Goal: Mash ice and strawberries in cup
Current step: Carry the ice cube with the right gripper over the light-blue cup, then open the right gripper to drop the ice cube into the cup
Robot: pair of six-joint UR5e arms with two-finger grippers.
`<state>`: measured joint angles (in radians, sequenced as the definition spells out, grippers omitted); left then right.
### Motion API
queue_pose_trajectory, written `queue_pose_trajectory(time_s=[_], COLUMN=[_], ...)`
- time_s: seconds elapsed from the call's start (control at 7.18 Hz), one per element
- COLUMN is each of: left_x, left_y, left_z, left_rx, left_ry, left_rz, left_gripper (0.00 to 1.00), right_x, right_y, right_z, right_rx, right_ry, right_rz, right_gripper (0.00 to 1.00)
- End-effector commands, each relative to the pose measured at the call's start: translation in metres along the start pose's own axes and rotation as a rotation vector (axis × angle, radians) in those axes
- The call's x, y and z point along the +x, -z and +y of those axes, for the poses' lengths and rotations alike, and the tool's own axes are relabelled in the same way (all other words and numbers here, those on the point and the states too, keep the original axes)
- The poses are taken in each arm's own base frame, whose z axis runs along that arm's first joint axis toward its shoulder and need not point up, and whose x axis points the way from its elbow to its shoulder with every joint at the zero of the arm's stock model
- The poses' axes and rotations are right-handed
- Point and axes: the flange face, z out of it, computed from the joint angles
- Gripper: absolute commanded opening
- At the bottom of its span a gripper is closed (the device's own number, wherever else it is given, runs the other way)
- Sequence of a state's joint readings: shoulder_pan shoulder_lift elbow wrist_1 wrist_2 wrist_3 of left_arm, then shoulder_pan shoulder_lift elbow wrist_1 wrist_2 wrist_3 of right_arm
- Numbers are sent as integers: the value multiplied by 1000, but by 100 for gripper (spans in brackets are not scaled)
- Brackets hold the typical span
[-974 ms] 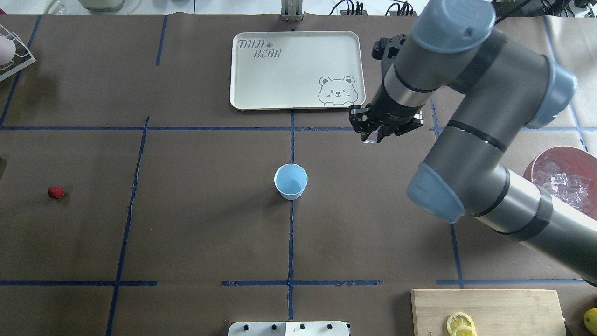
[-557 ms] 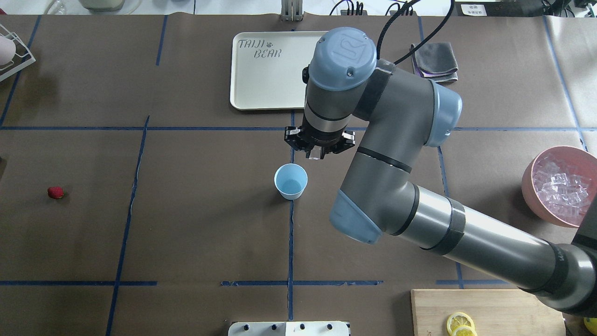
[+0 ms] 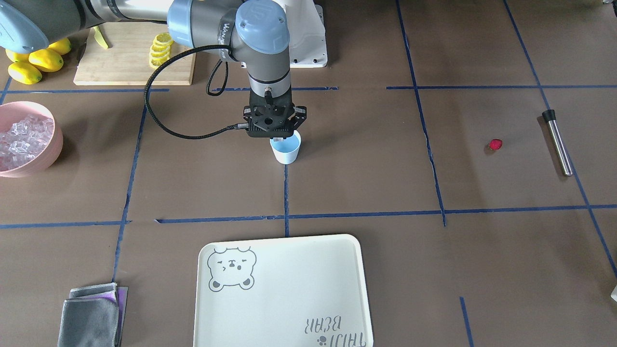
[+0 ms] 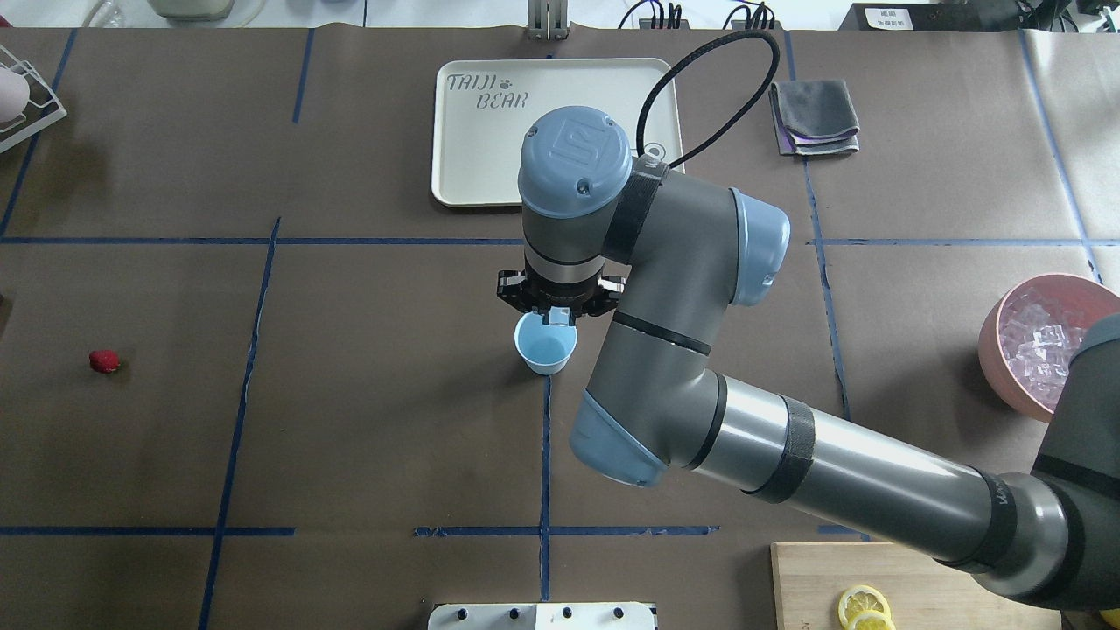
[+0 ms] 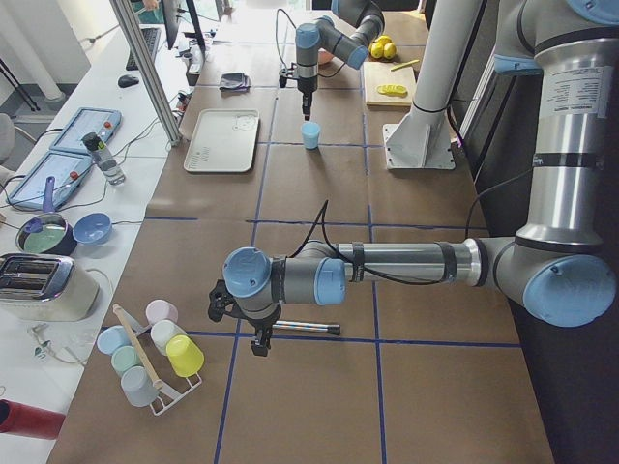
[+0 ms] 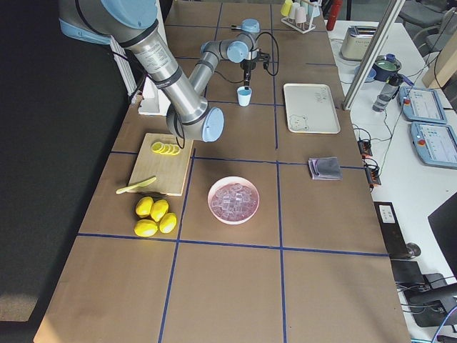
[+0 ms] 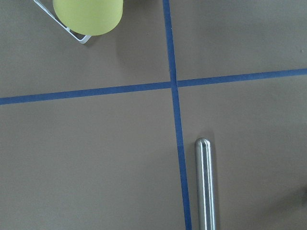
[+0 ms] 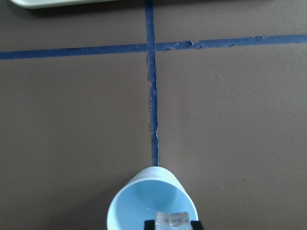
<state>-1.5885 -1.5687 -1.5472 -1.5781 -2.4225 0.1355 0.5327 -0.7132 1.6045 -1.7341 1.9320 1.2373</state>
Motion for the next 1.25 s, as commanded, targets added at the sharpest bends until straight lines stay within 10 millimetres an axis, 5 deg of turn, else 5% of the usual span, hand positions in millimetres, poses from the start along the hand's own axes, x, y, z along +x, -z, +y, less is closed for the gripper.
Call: queue_pose_trajectory(time_s=[0.0, 0.42, 0.97, 1.11], left_x=[1, 1, 1, 2], left_y=[2, 1, 2, 2], left_z=[-1, 0, -1, -1], left_rx=[3, 1, 3, 3], left_ry=[-1, -3, -3, -4], left_rz=[1, 1, 1, 1], left_gripper=[100, 100, 100, 100], right_x=[-5, -14, -15, -12], right_y=[-12, -6, -8, -9], right_z=[9, 13, 10, 8], right_rx=[-14, -7, 38, 40], right_ry=[9, 19, 34, 33], right_rz=[12, 1, -25, -20], right_gripper=[4, 25, 97, 99])
